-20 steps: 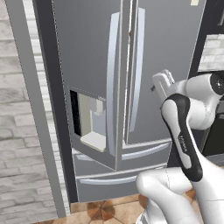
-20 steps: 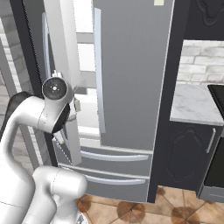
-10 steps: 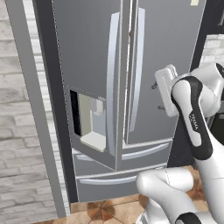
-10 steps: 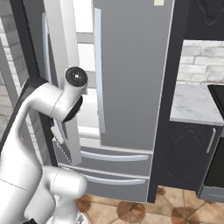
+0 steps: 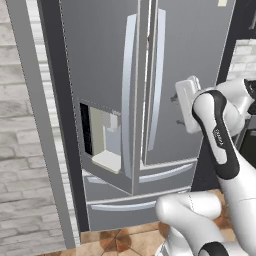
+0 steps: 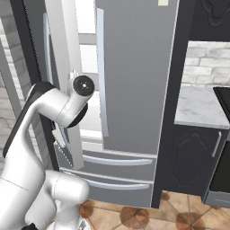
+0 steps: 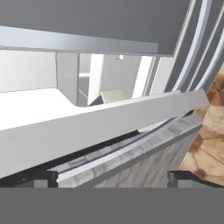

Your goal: Retrieve the peach and kiwi from the fridge and place them into the bowl on the dining table.

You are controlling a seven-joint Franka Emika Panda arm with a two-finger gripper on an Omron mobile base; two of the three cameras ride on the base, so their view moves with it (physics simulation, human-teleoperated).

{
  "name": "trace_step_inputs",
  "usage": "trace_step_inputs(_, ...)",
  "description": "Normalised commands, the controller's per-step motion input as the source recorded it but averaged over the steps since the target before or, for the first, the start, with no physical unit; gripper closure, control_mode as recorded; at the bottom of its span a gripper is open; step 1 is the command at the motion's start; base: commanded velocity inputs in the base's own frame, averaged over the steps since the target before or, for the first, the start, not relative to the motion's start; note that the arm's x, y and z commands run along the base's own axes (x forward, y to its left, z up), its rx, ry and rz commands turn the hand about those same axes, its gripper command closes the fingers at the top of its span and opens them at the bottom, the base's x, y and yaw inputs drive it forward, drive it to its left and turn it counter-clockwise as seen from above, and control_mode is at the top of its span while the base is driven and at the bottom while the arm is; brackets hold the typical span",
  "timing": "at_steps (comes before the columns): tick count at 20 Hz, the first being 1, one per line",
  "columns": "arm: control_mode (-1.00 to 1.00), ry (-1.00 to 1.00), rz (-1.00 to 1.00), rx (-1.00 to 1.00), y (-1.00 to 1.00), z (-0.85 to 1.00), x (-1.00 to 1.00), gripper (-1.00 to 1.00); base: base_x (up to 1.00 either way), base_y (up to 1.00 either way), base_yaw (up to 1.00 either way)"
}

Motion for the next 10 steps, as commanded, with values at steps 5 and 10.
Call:
trace_step_inputs(5,-1.00,0.00,0.00,0.00,0.23,-0.15,0.49,-1.00,0.00,0.00,0.00)
trace_step_inputs(10,-1.00,0.00,0.00,0.00,0.19,-0.12,0.47,-1.00,0.00,0.00,0.00)
